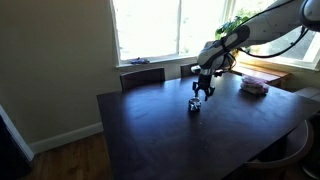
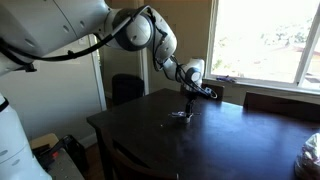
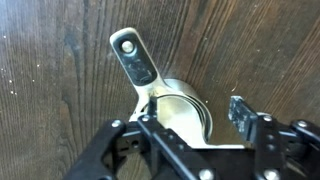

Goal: Stack the cups

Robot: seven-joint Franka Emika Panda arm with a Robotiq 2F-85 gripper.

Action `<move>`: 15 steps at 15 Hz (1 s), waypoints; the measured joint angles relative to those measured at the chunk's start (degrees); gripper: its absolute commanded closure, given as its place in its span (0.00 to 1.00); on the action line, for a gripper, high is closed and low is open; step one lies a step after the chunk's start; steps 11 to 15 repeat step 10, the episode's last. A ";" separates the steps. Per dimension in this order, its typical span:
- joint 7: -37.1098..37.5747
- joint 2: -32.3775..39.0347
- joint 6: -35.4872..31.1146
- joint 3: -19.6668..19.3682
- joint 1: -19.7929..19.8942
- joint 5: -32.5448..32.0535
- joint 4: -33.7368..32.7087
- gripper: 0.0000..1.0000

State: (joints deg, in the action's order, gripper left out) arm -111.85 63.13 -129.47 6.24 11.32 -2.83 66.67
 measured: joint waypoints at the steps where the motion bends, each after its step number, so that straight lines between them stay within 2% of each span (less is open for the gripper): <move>1: -0.14 -1.24 -0.01 -0.02 0.38 0.00 1.47 0.00; 6: -1.21 -8.37 -0.64 -0.15 2.34 0.00 10.62 0.00; 10: -1.66 -13.35 -4.95 -0.69 3.79 0.09 18.75 0.00; 15: -1.66 -13.35 -4.95 -0.69 3.79 0.09 18.75 0.00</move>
